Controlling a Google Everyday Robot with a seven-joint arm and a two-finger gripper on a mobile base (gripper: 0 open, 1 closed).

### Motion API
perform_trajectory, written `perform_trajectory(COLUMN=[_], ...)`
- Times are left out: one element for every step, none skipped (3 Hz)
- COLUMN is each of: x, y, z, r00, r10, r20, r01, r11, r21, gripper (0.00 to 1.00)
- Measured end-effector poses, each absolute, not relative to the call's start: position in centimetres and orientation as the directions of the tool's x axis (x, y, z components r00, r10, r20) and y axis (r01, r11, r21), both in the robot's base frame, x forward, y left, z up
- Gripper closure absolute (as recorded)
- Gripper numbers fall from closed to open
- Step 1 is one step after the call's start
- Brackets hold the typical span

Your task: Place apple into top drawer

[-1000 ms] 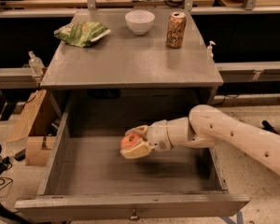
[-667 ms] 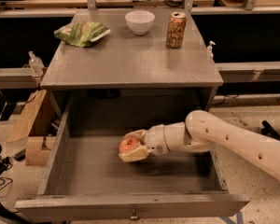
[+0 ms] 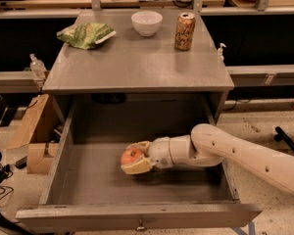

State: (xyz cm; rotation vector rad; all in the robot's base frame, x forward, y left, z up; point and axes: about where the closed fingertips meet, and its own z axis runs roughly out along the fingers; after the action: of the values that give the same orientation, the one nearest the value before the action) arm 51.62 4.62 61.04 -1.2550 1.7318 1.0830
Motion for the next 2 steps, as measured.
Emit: perform_trajectory(x=[51.62,51.54], y=[4.63,4.83], z=[61.10,61.08], r00=[-0.260,-0.259], r10=[-0.350,-0.351], r20=[-0.900,-0.900], r01=[-0.962,-0.963], r11=[0.170,0.166], r21=[0.212,0.213], gripper=[0.59,0.36])
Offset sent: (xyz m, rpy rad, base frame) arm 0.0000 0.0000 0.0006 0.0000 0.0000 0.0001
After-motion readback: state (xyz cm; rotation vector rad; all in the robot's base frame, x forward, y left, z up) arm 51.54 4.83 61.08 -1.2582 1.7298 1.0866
